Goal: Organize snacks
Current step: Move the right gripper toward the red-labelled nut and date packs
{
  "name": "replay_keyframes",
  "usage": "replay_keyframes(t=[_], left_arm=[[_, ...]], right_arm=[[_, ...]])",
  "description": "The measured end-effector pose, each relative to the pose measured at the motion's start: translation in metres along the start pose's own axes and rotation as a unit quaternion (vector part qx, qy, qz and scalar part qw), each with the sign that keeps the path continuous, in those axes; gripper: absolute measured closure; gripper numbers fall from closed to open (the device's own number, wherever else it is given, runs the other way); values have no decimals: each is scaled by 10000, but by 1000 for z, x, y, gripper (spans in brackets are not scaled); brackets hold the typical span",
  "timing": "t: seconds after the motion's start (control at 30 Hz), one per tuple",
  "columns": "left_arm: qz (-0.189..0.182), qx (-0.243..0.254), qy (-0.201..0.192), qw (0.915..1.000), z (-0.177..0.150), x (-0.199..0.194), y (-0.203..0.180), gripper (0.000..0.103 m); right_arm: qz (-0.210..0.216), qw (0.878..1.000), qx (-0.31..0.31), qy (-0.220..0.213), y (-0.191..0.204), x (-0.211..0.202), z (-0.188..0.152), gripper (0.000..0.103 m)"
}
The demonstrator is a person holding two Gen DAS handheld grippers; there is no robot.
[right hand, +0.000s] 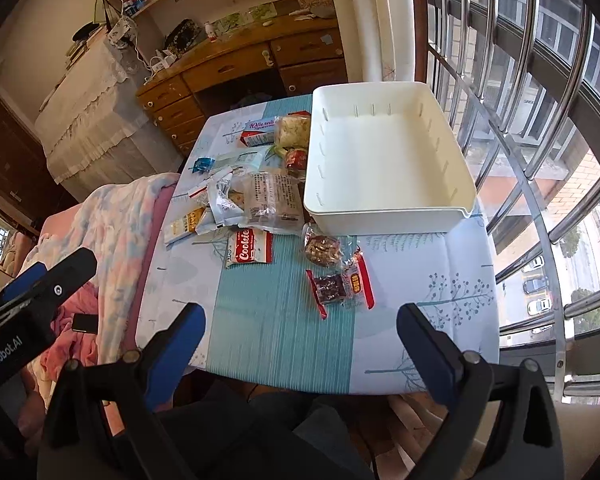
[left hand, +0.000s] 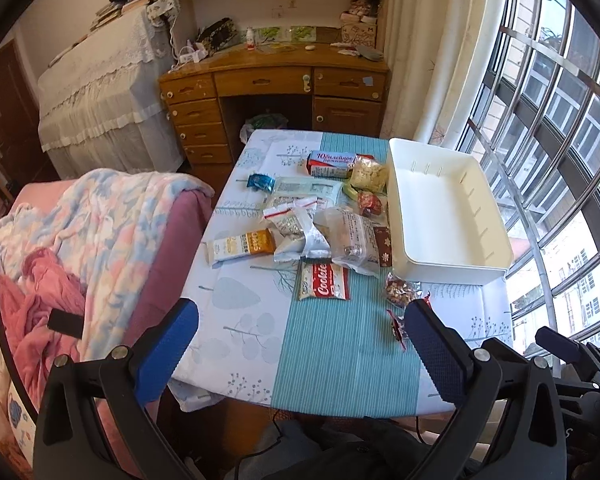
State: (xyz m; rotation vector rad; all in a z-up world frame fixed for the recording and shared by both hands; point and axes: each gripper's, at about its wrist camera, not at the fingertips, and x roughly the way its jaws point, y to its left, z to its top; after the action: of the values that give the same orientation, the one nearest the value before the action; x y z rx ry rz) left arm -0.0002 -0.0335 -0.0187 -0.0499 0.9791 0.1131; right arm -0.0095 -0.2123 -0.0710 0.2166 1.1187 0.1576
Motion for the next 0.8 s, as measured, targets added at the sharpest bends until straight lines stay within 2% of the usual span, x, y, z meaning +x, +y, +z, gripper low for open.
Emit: replay_keyframes(t=[0.23, 0.43, 0.53, 0.8], left_arm=[[157, -240, 364, 9989, -12, 11, -2, 1], [334, -555, 495, 9967, -10, 18, 8, 1], [225, -673, 583, 9958, -8, 25, 14, 2], [43, -787, 636, 9949, 13, 50, 25, 2]], right_arm=[[143, 9986, 330, 380, -25, 18, -3, 6], [344, 9940, 712, 762, -40, 36, -7, 6], [356, 9905, 979, 894, -48, 43, -8, 6], [189, 9671, 2163, 1328, -83, 71, -12, 6]])
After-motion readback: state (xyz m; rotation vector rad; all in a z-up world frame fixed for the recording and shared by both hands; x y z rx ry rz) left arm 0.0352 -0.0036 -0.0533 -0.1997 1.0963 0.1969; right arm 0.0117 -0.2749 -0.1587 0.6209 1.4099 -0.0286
